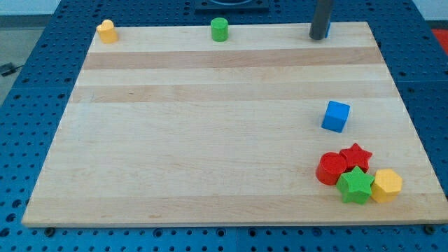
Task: Place the arm towards the center of the board
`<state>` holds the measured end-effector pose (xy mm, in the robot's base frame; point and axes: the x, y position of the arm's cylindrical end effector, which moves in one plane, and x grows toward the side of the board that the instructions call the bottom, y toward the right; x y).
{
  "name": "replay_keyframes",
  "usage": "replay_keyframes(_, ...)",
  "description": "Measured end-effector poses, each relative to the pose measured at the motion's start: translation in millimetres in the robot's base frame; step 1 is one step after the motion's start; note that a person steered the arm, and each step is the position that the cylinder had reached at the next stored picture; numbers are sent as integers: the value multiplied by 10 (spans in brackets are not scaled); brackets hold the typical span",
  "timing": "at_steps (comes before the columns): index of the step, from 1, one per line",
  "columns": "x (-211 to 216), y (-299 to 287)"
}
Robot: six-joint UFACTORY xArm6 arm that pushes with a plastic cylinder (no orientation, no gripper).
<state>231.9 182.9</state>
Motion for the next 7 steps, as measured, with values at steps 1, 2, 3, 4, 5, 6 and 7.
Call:
replay_keyframes(1, 25, 1)
replay_keyframes(2, 31, -592)
replay_keyframes(3, 35, -1263)
replay_keyframes(4, 627, -1554)
replay_keyframes(5, 1056, -1570)
replay_keyframes(6, 1070, -1610)
replay_keyframes(7, 1123, -1659)
